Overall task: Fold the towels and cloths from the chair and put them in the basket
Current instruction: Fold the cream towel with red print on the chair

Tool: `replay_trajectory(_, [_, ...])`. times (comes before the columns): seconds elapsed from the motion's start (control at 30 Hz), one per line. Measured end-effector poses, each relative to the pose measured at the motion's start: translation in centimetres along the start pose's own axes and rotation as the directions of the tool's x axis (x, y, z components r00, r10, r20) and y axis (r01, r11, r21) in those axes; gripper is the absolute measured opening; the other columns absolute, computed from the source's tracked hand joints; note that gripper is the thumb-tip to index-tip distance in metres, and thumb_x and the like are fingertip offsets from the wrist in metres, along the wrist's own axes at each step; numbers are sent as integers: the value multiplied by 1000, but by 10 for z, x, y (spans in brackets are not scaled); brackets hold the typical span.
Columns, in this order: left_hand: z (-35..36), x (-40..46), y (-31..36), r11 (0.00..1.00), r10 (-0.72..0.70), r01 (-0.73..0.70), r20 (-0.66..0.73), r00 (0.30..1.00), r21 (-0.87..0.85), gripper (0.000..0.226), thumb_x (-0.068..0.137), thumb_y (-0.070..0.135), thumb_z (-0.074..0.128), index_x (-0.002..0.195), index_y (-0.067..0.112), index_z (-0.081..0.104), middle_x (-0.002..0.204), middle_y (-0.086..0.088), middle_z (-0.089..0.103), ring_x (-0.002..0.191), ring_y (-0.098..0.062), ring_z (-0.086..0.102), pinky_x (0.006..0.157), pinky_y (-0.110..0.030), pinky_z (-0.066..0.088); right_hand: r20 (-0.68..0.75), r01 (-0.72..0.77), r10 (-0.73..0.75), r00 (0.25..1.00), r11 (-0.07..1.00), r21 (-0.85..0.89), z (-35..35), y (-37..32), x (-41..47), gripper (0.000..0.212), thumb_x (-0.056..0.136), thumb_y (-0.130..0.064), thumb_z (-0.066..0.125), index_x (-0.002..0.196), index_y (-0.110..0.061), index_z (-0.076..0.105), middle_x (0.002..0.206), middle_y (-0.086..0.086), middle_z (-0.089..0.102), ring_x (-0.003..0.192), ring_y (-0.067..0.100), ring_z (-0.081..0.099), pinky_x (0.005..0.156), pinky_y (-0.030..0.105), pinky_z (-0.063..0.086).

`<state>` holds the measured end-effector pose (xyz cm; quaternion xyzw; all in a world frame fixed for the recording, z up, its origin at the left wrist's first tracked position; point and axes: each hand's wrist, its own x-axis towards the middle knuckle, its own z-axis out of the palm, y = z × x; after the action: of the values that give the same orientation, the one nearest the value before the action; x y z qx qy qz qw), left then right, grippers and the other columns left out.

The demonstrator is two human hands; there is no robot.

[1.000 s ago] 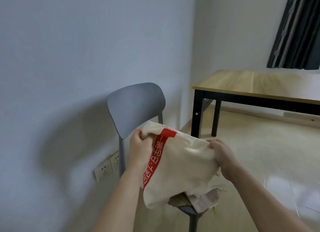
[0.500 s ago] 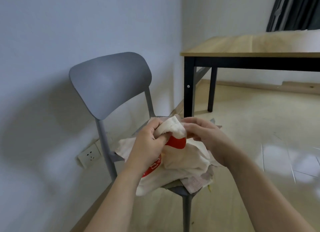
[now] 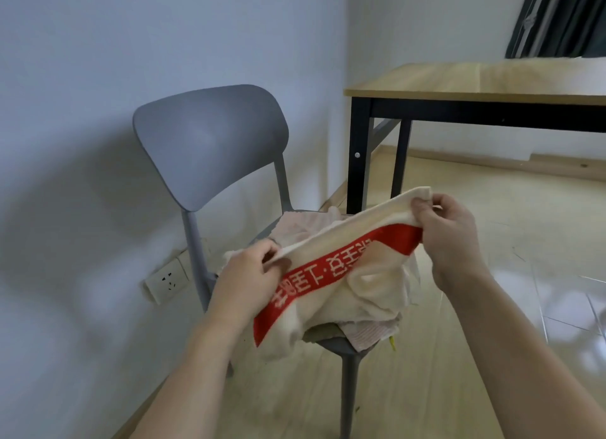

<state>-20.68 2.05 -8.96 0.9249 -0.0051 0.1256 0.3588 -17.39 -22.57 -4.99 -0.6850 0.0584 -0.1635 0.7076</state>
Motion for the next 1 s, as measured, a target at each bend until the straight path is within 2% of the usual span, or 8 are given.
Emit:
replay_trajectory(0.3, [-16, -13, 22, 949, -179, 189, 62, 982, -251, 30, 95, 53, 42, 104, 32, 60, 97, 5, 67, 88, -18, 65, 81, -39, 57, -64, 120, -132, 989, 978, -168, 1, 4, -4, 15, 98, -21, 49, 112, -23, 49, 99, -2, 56, 90, 18, 58, 67, 31, 55])
replay_trajectory(0.37, [-17, -15, 32, 858, -221, 239, 92, 971, -456, 21, 101, 39, 41, 118, 39, 53, 109, 4, 62, 96, -20, 63, 83, -44, 58, 2, 169, -171, 985, 973, -156, 4, 2, -11, 27, 98, -16, 46, 115, -35, 37, 102, -6, 51, 87, 15, 57, 63, 31, 58])
replay_trajectory(0.47, [-21, -19, 38, 590, -152, 254, 203, 967, -767, 38, 101, 15, 39, 121, 45, 52, 117, -2, 55, 102, -30, 62, 81, -48, 58, 94, 298, -283, 954, 920, -254, 9, 0, -24, 30, 100, -11, 39, 103, -39, 32, 93, -14, 47, 77, 14, 55, 60, 38, 58])
replay_trajectory(0.6, [-22, -22, 38, 426, -18, 238, 255, 967, -873, 45, 83, -10, 28, 97, 11, 65, 96, -15, 60, 85, -29, 60, 77, -46, 52, 191, 344, -300, 935, 899, -272, 12, 2, -36, 28, 96, -1, 38, 85, -19, 56, 91, -2, 56, 82, 19, 55, 57, 32, 52])
replay_trajectory(0.7, [-13, -19, 36, 559, -42, 179, 188, 981, -809, 45, 80, -17, 27, 95, 9, 60, 95, -14, 59, 87, -26, 59, 76, -38, 51, 276, 281, -222, 935, 939, -197, 13, 3, -43, 33, 96, -3, 41, 85, -23, 65, 99, -9, 58, 94, 15, 54, 71, 32, 54])
replay_trajectory(0.8, [-6, -20, 36, 771, -9, 82, 118, 993, -631, 21, 98, 5, 46, 97, 15, 65, 92, -8, 71, 86, -21, 67, 71, -25, 54, 398, 244, -147, 905, 948, -204, 12, 4, -48, 30, 93, -4, 48, 99, -30, 63, 110, -16, 52, 103, 15, 51, 74, 30, 56])
replay_trajectory(0.9, [-3, -22, 38, 834, 10, 16, 45, 999, -551, 17, 95, 26, 58, 90, 15, 70, 76, -2, 74, 71, -14, 70, 62, -16, 52, 552, 274, -118, 826, 938, -210, 12, 5, -55, 36, 85, -9, 60, 109, -34, 58, 114, -20, 45, 105, 13, 49, 71, 26, 57])
replay_trajectory(1.0, [-2, -20, 39, 870, -18, -10, -52, 998, -493, 17, 91, 29, 62, 85, 17, 72, 71, 2, 73, 65, -7, 68, 58, -13, 52, 629, 341, -130, 767, 912, -228, 12, 7, -60, 44, 72, -38, 66, 114, -41, 52, 117, -26, 40, 107, 8, 47, 80, 35, 58])
